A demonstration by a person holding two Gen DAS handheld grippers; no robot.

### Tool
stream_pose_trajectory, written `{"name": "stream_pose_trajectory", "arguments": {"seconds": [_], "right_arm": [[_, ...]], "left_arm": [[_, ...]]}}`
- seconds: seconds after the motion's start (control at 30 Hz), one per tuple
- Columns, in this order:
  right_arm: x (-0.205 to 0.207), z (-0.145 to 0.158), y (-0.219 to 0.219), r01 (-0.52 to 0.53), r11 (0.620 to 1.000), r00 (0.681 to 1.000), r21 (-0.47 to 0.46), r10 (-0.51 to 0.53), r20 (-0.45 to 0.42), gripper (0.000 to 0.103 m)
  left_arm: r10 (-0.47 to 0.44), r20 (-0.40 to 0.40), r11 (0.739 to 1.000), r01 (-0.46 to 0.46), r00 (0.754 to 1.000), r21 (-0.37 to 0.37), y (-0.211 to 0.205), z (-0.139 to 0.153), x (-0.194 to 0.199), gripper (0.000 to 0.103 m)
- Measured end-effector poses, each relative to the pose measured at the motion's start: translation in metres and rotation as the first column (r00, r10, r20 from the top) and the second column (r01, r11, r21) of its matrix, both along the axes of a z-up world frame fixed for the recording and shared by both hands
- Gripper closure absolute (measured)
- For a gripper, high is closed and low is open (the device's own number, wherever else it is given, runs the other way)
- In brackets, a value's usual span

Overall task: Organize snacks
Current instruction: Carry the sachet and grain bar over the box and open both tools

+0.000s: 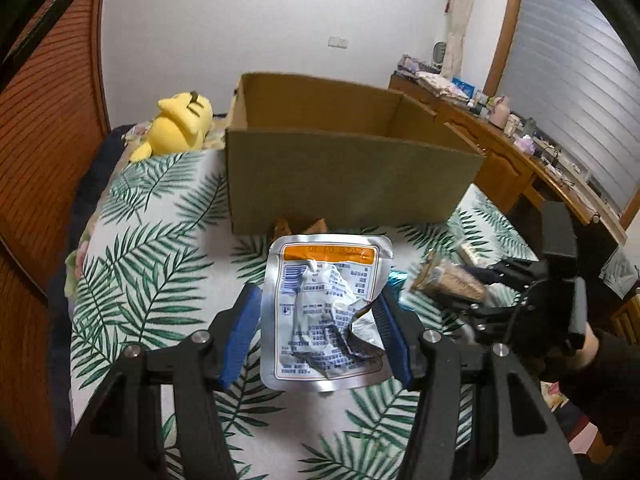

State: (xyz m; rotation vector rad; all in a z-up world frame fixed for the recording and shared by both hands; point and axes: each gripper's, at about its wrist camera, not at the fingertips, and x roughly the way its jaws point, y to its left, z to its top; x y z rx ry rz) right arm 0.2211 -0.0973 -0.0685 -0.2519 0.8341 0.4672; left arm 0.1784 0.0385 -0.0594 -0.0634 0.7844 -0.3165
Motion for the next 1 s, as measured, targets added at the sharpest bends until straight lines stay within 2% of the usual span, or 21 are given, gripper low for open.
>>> {"name": "stream_pose_trajectory", "arguments": {"seconds": [0.3,0.73,1.0], "right_arm": [[-0.008,0.022,-0.018,0.063,0.997,0.997,0.042,-0.065,0.037,0.060],[-0.016,0.111,-0.024,0.068,0.994,0.983,0.080,-0.081,0.165,0.060],[-0.016,0.163,-0.035,0.051,0.987,0.973,0.153,-0.084,0.214,0.059]], "left_arm": [[-0.033,0.057,0.999,0.033,0.998,-0.004,-0.018,0.021,-0.001,0.046],[-0.055,0.114,0.998,0.058,0.992,-0.020,-0.030,0.049,0.023,0.046],[-0.081,0.151,0.996,0.083,0.985,-0.011,-0.043,0.069,0.051,0.046]]}}
